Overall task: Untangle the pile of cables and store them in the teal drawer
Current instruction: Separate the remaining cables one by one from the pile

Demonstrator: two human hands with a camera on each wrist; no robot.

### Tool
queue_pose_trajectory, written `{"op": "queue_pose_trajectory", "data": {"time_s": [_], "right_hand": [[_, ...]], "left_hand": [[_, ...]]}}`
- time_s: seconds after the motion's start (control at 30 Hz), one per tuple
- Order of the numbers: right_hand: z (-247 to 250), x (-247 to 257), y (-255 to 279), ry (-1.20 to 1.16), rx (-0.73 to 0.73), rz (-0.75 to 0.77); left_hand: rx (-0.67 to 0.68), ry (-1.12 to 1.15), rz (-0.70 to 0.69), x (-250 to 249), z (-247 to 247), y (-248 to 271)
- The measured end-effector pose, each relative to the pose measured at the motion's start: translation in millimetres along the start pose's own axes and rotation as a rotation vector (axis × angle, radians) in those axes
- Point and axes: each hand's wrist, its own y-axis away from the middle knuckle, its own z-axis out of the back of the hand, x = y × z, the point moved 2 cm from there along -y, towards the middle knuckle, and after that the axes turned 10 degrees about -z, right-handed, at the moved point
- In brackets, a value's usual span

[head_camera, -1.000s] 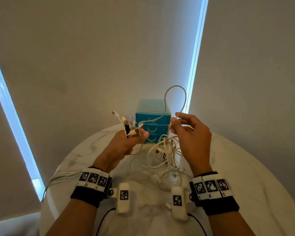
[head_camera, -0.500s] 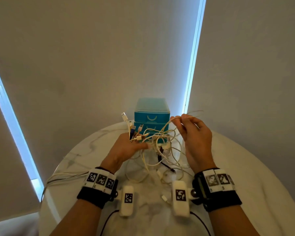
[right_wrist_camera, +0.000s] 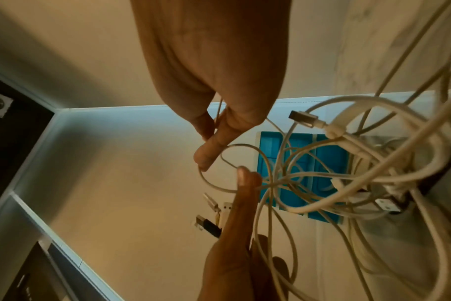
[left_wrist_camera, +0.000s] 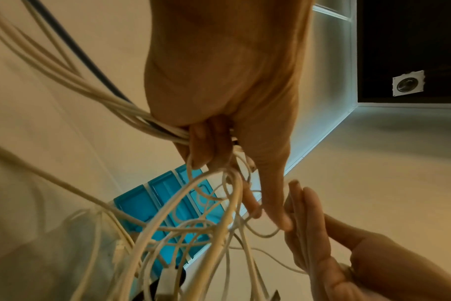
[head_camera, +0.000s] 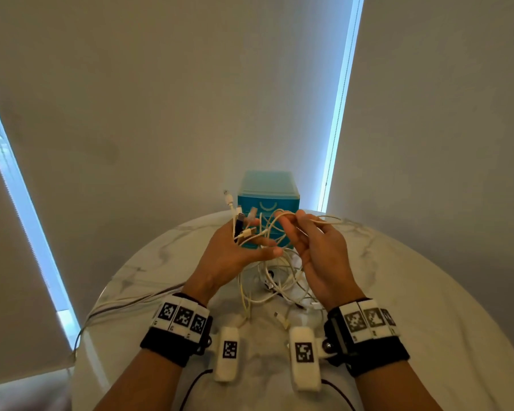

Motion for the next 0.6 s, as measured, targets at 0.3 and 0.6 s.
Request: {"op": "queue_pose_trajectory", "data": {"time_s": [0.3, 0.6], "right_hand": [[25.1, -31.4, -8.2, 0.894, -0.106, -0.147], [12.1, -32.8, -9.8, 1.102, -0.028, 0.273]], "left_hand": [[-0.296, 0.103, -0.029, 1.9, 12.3, -3.1], [-0.348, 0.19, -0.039, 4.7, 12.1, -8.2]]}}
